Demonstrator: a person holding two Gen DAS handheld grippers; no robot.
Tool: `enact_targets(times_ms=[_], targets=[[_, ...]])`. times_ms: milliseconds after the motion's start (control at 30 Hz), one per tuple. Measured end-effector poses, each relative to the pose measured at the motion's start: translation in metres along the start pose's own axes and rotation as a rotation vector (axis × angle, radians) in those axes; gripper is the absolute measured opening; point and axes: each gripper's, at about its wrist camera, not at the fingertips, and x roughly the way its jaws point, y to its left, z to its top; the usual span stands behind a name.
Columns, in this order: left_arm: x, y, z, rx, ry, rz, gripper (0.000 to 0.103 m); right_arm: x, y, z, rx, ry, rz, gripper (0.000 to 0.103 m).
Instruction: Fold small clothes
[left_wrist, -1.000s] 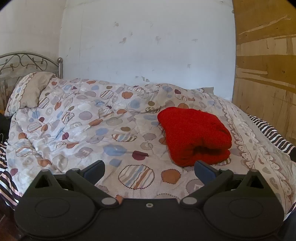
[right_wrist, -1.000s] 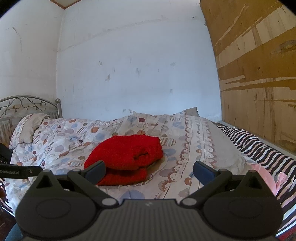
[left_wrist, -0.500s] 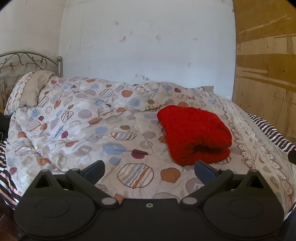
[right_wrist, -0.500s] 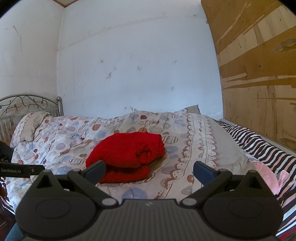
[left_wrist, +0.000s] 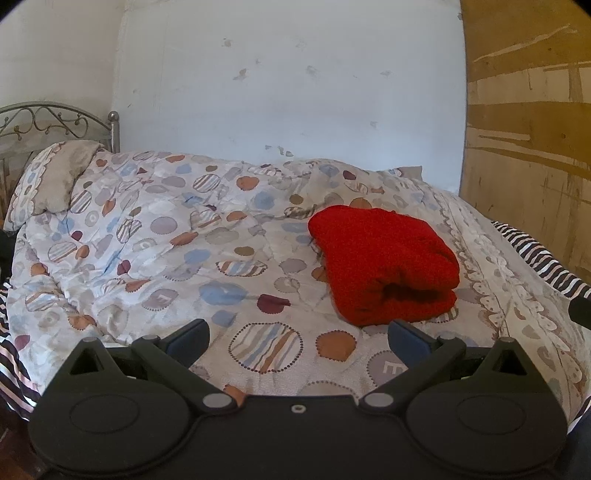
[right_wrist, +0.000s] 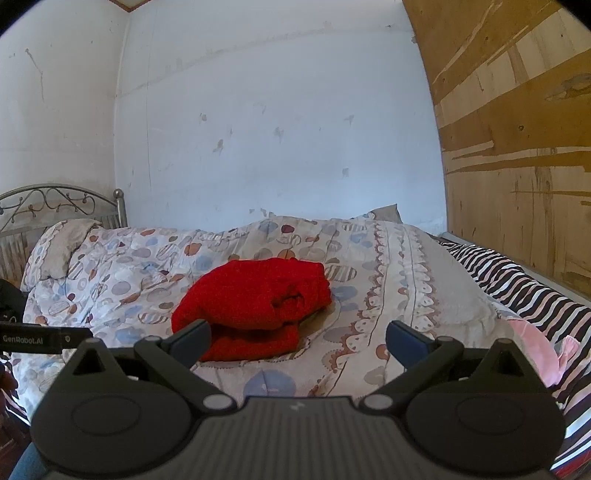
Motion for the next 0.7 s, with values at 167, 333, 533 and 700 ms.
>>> enact_targets(times_ms=[167, 333, 533, 700], targets=[[0.007, -0.003, 0.003, 0.025, 0.035, 0.030, 0.102, 0.003, 0.000, -0.002, 0.000, 0.012, -0.003, 0.103], [0.014, -0.003, 0.002, 0.015, 0.060, 0.031, 0.102, 0.005, 0.000, -0.004, 0.002, 0.016, -0.014, 0.103], [0.025, -0.002, 0.003, 0.003, 0.072, 0.024, 0.102, 0.011, -0.002, -0.003, 0.013, 0.017, -0.022, 0.103], [0.035, -0.001, 0.006, -0.005, 0.098, 0.031, 0.102, 0.021, -0.004, -0.004, 0.019, 0.034, -0.025, 0.103]])
